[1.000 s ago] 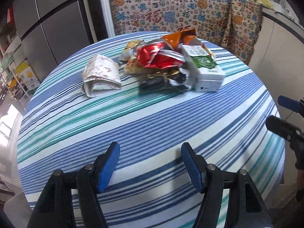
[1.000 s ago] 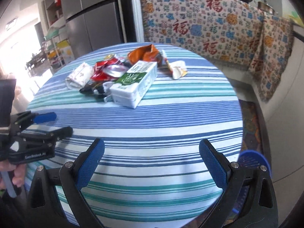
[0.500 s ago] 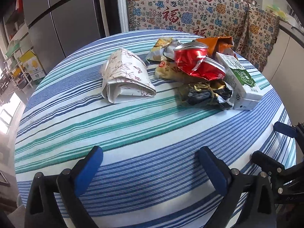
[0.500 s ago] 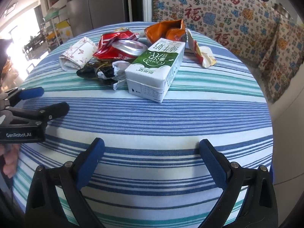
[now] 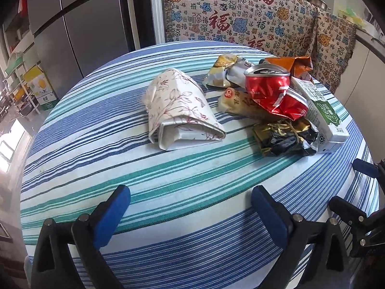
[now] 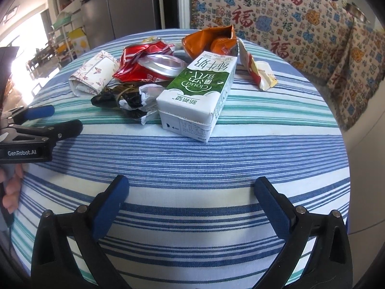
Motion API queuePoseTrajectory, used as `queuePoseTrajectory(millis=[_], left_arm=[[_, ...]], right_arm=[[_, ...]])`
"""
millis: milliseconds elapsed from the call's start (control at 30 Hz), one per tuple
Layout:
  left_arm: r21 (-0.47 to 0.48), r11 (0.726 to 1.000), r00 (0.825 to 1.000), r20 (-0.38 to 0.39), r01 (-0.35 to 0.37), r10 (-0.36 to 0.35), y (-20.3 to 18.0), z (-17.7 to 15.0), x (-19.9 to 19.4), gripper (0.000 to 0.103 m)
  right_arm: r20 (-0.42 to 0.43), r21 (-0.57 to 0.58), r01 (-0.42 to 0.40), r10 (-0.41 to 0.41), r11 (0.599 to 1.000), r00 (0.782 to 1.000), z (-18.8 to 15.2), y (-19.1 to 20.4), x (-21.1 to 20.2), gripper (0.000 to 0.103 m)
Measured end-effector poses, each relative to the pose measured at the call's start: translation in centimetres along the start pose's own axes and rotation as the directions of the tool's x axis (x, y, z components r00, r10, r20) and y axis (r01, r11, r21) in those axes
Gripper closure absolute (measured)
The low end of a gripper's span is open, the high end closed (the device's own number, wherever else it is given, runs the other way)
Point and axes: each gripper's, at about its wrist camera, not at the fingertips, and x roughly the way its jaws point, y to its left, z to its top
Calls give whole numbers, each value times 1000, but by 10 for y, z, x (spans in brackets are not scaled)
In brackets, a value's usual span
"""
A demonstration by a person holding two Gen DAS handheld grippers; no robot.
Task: Collect trash
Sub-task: 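Pull both open tools back to the table above the remaining trash, then grasp the floral paper cup with the left tool while the right grasps the green milk carton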
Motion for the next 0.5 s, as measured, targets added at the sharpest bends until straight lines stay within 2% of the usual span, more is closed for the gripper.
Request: queuePoseTrajectory(millis=[100, 233, 333, 400, 500], left_arm=[[-32, 999, 1000, 1, -7, 7, 13, -1, -2, 1], [-84, 989, 991, 47, 125, -122, 24, 12, -11, 1], [-70, 991, 991, 74, 118, -113, 25, 35, -13, 1], [-63, 992, 993, 60, 106, -102, 26, 50, -4, 1], [-56, 988, 989, 6, 146, -146, 25, 68, 19, 1]], right_arm=[[0, 0, -1, 1, 1000, 1000, 1, -1, 0, 0], [0, -1, -1, 1, 1000, 1000, 0, -1, 0, 0], [0, -2, -2, 2, 1000, 1000, 0, -2, 0, 0], [0, -2, -2, 2, 1000, 1000, 0, -2, 0, 0], [0, -2, -2, 2, 1000, 1000, 0, -2, 0, 0]])
